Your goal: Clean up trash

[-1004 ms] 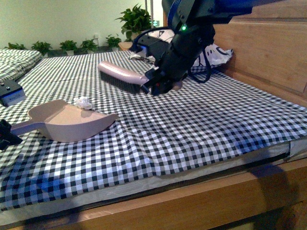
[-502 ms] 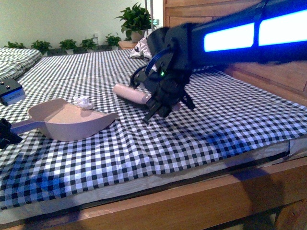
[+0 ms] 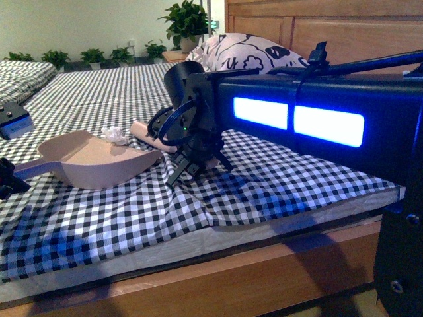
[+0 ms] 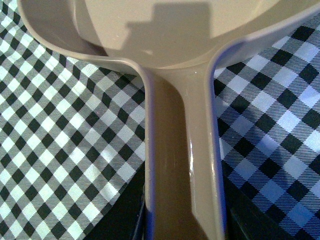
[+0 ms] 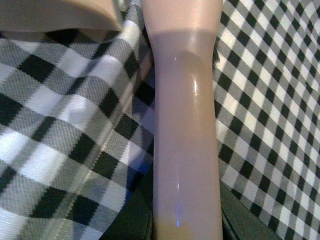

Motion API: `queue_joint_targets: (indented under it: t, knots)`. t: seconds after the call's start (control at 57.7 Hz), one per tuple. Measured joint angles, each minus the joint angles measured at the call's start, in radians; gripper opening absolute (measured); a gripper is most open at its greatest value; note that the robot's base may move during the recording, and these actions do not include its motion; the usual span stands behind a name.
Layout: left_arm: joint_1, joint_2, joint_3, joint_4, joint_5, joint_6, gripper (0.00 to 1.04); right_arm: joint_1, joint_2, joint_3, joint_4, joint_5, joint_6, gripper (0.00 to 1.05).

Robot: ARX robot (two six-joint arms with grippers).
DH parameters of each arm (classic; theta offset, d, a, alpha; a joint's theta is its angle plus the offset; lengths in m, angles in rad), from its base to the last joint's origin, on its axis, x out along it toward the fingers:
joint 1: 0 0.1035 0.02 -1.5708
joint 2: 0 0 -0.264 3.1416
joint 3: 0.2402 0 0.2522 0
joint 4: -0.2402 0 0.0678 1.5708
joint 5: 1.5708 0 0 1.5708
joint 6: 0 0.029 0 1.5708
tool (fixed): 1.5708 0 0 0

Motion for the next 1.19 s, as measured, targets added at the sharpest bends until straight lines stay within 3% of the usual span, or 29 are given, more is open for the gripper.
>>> queue_joint_targets:
  t: [0.104, 0.277, 0.364, 0.45, 0.589, 0.814, 0.953, 1.039, 1.195]
  knots:
    - [0.000, 0.000, 0.000, 0.000, 0.000, 0.001, 0.27, 0.010, -0.005, 0.010, -0.016, -0.066, -0.005, 0.19]
    - [0.001, 0.000, 0.000, 0.000, 0.000, 0.003, 0.27, -0.005, -0.052, 0.010, -0.083, -0.282, -0.038, 0.19]
    - [0.001, 0.000, 0.000, 0.000, 0.000, 0.003, 0.27, -0.029, -0.121, -0.011, -0.161, -0.446, -0.069, 0.19]
    - [0.001, 0.000, 0.000, 0.000, 0.000, 0.003, 0.27, -0.074, -0.243, -0.161, -0.121, -0.600, -0.079, 0.19]
    - [0.001, 0.000, 0.000, 0.000, 0.003, 0.003, 0.27, -0.159, -0.441, -0.392, 0.035, -0.575, -0.080, 0.19]
    - [0.001, 0.000, 0.000, 0.000, 0.000, 0.003, 0.27, -0.312, -0.726, -0.815, 0.393, -0.288, -0.086, 0.19]
    - [0.001, 0.000, 0.000, 0.000, 0.001, 0.003, 0.27, -0.377, -0.819, -1.085, 0.561, -0.182, -0.053, 0.19]
    - [0.001, 0.000, 0.000, 0.000, 0.000, 0.003, 0.27, -0.428, -0.899, -1.275, 0.645, -0.176, -0.022, 0.19]
    - [0.001, 0.000, 0.000, 0.000, 0.000, 0.003, 0.27, -0.518, -1.181, -1.575, 0.742, -0.277, 0.090, 0.19]
